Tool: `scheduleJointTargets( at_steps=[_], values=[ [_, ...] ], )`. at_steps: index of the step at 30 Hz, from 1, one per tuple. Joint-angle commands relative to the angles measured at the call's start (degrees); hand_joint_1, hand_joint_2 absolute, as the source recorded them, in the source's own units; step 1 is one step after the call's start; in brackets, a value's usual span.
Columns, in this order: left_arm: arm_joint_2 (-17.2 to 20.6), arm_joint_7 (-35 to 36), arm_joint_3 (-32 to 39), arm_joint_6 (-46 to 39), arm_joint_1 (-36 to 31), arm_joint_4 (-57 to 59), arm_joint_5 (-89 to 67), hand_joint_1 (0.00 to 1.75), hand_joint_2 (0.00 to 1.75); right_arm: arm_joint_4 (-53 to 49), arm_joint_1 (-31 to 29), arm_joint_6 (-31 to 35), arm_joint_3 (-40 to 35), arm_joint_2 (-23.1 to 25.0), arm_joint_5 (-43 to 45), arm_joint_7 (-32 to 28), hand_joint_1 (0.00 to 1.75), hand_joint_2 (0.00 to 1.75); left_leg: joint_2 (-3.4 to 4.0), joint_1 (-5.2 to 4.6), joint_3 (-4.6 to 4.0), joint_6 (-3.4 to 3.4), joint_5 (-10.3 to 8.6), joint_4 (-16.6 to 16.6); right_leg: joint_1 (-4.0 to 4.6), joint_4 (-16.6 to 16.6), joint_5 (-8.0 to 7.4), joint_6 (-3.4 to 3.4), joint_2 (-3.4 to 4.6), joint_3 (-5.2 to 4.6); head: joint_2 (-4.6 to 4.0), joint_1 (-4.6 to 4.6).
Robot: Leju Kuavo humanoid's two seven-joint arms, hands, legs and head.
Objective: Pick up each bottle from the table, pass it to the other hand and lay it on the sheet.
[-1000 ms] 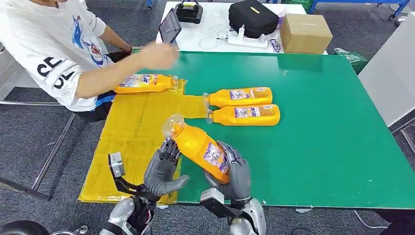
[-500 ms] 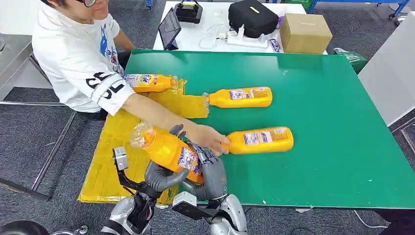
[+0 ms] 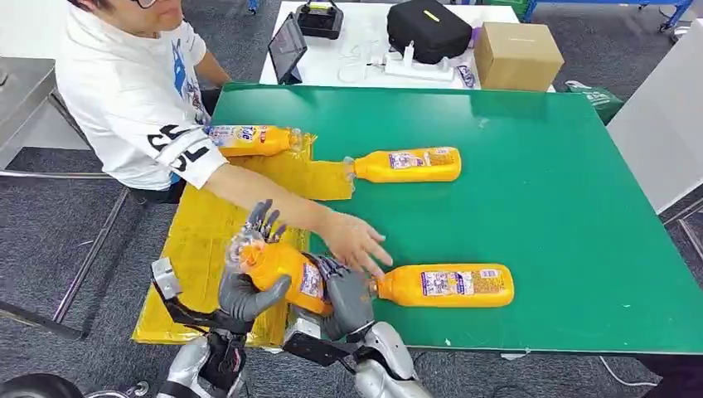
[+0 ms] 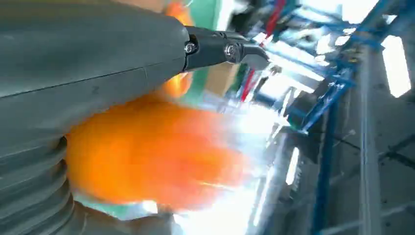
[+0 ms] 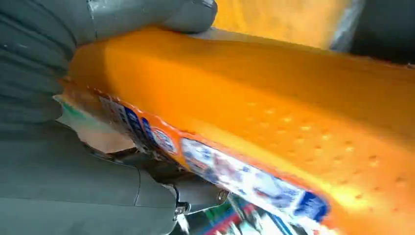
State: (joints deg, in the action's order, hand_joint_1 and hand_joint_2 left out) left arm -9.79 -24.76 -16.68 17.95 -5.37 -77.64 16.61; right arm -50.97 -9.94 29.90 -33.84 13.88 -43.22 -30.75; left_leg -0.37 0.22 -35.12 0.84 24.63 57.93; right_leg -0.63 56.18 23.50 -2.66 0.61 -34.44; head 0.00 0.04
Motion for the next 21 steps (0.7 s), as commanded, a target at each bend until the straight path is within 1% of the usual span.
scheduleJointTargets(
  at_steps=[1, 2, 4, 5, 9, 10, 11, 12, 13, 18, 20, 21],
  values=[
    [1.2, -0.5, -8.1, -1.7, -3.4, 3.3, -9.9, 1.75, 1.75, 1.3, 0.3, -1.5, -0.3, -0.4, 1.4, 0.0, 1.75, 1.75, -0.03, 0.02, 0.14, -0.02, 0.07, 0.0, 0.04, 0.0, 0.07, 0.06, -0.11, 0.2, 0.0, -0.06],
    [1.2, -0.5, -8.4, -1.6, -3.5, 3.7, -10.2, 1.75, 1.75, 1.2, 0.3, -1.5, -0.3, -0.4, 1.5, -0.1, 1.75, 1.75, 0.04, 0.01, 0.14, -0.01, 0.06, 0.0, 0.02, 0.0, 0.04, 0.04, -0.05, 0.16, 0.0, -0.02],
    [1.4, -0.3, -9.0, -1.7, -3.7, 4.8, -11.5, 1.75, 1.75, 0.7, 0.3, -1.2, 0.0, -0.3, 2.0, -0.4, 1.75, 1.75, -0.06, 0.06, 0.31, -0.04, 0.1, 0.0, 0.09, -0.1, 0.1, 0.11, -0.22, 0.38, 0.0, -0.02],
    [1.4, -0.3, -9.0, -1.7, -3.7, 5.1, -11.5, 1.75, 1.75, 0.7, 0.2, -1.3, 0.0, -0.3, 2.0, -0.4, 1.75, 1.75, -0.03, 0.0, 0.17, -0.02, 0.01, 0.0, 0.01, 0.0, 0.05, 0.06, -0.19, 0.19, 0.0, 0.0],
    [1.8, 1.1, -9.6, 1.0, -4.4, 8.1, -10.4, 1.75, 1.75, 0.4, 0.4, 0.1, 0.6, 0.0, 3.0, -1.2, 1.75, 1.75, 0.06, 0.03, 0.27, -0.04, 0.04, -0.1, 0.05, -0.1, 0.03, 0.08, -0.1, 0.27, 0.0, -0.02],
    [2.0, 1.6, -9.6, 1.4, -4.4, 8.8, -9.8, 0.86, 1.75, 0.4, 0.5, 0.7, 0.9, 0.2, 3.2, -1.4, 1.75, 1.75, 0.04, 0.0, 0.25, -0.03, 0.02, -0.1, 0.02, -0.1, 0.02, 0.06, -0.11, 0.24, 0.0, -0.02],
    [2.1, 1.6, -9.5, 1.4, -4.4, 8.8, -9.8, 0.86, 1.75, 0.4, 0.5, 0.7, 0.9, 0.2, 3.2, -1.4, 1.75, 1.75, 0.04, 0.0, 0.24, -0.02, 0.01, -0.1, 0.01, -0.1, 0.02, 0.05, -0.08, 0.24, 0.0, 0.0],
    [2.0, 1.5, -9.2, 1.6, -4.3, 9.3, -9.0, 0.0, 1.75, 0.5, 0.6, 1.3, 1.1, 0.2, 3.2, -1.6, 1.75, 1.75, 0.08, -0.03, 0.26, -0.02, 0.01, -0.1, -0.01, -0.1, 0.01, 0.04, -0.05, 0.24, 0.0, -0.02],
    [1.9, 1.8, -9.0, 1.8, -4.3, 9.3, -8.3, 0.0, 1.75, 0.5, 0.6, 1.8, 1.3, 0.3, 3.4, -1.7, 1.75, 1.75, 0.08, 0.04, 0.49, -0.05, 0.09, -0.1, 0.07, -0.1, 0.07, 0.12, -0.1, 0.5, 0.0, 0.0],
    [1.9, 1.8, -9.0, 1.8, -4.3, 9.3, -8.3, 0.0, 1.75, 0.5, 0.6, 1.8, 1.3, 0.3, 3.4, -1.7, 1.75, 1.75, 0.07, 0.0, 0.25, -0.02, 0.02, 0.0, 0.01, 0.0, 0.02, 0.04, -0.05, 0.26, 0.0, -0.02],
    [1.9, 1.8, -9.0, 1.8, -4.3, 9.3, -8.3, 0.0, 1.75, 0.5, 0.6, 1.8, 1.3, 0.3, 3.4, -1.7, 1.75, 1.75, 0.08, 0.04, 0.41, -0.04, 0.1, 0.0, 0.06, -0.1, 0.08, 0.1, -0.08, 0.44, 0.0, 0.0],
    [1.9, 2.2, -9.0, 2.0, -4.2, 9.0, -7.9, 0.0, 1.75, 0.4, 0.6, 1.8, 1.4, 0.3, 3.6, -1.8, 1.75, 1.75, 0.08, 0.0, 0.24, -0.02, 0.02, 0.0, 0.01, 0.0, 0.01, 0.05, -0.04, 0.26, 0.0, 0.0]
  ],
)
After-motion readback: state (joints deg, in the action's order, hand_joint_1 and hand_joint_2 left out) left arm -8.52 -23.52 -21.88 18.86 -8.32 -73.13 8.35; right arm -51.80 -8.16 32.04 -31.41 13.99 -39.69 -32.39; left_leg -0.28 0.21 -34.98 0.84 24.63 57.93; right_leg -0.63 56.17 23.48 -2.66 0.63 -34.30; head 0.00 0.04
